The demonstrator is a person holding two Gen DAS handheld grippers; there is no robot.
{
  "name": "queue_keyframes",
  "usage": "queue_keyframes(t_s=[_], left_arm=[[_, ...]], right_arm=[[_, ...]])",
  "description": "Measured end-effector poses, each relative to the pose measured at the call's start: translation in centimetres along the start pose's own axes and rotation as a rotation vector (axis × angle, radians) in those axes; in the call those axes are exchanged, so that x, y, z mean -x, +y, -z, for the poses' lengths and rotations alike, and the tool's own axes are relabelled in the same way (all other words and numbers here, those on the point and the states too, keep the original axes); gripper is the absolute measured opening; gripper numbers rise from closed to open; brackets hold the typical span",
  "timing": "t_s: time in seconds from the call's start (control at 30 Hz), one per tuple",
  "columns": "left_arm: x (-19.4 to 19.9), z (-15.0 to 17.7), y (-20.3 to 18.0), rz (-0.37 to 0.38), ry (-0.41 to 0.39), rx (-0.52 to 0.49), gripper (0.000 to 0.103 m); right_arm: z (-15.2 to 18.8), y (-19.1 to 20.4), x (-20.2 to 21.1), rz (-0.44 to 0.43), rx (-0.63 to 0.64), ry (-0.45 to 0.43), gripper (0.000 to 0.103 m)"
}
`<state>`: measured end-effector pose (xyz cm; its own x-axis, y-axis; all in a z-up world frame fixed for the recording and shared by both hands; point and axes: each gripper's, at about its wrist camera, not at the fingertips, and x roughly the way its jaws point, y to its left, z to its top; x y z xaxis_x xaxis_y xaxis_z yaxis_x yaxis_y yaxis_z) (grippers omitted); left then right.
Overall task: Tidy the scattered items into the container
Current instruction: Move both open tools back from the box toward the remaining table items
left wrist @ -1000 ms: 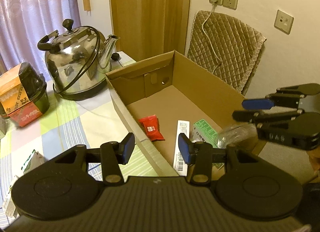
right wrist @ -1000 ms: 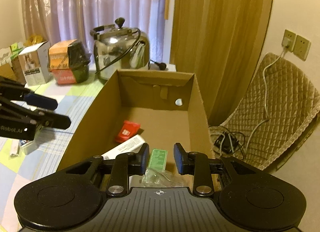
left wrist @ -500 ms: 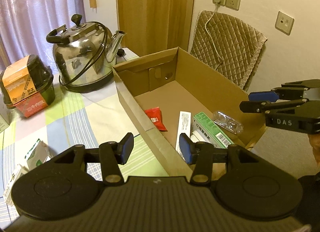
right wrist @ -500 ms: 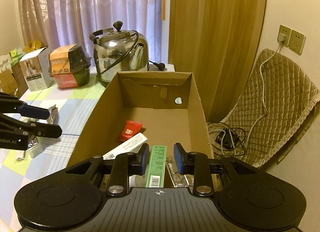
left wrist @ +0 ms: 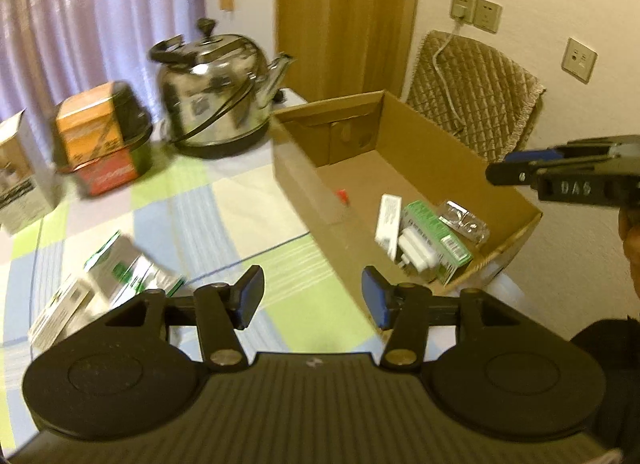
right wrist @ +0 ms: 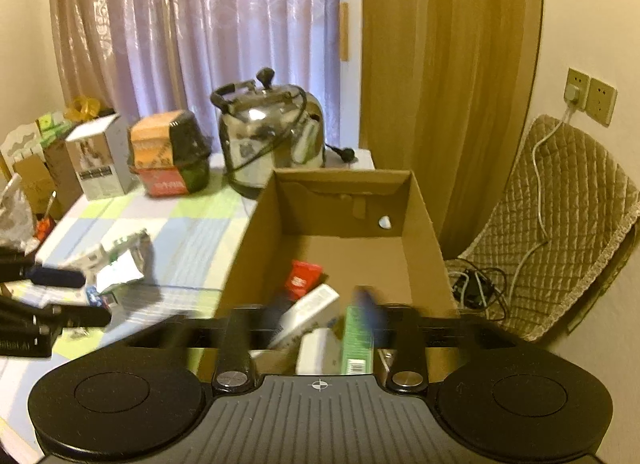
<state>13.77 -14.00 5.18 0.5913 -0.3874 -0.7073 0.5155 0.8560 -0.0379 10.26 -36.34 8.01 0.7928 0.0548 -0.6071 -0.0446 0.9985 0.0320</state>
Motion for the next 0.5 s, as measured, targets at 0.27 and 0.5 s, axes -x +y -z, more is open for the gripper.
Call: queue_keyframes(t_s=[0.27,0.5], left_arm=[[3.9,3.7,3.3,-0.061,-0.003,0.079,0.052],[6.6,6.9,6.4,-0.14,-0.002,0.154,0.069]], right_arm=[[-0.1,4.3,1.5,-0.061,0.02,-0.03,0.088],[1.1,8.5,2.3,-0.131,0.048,-0.032,0.103]])
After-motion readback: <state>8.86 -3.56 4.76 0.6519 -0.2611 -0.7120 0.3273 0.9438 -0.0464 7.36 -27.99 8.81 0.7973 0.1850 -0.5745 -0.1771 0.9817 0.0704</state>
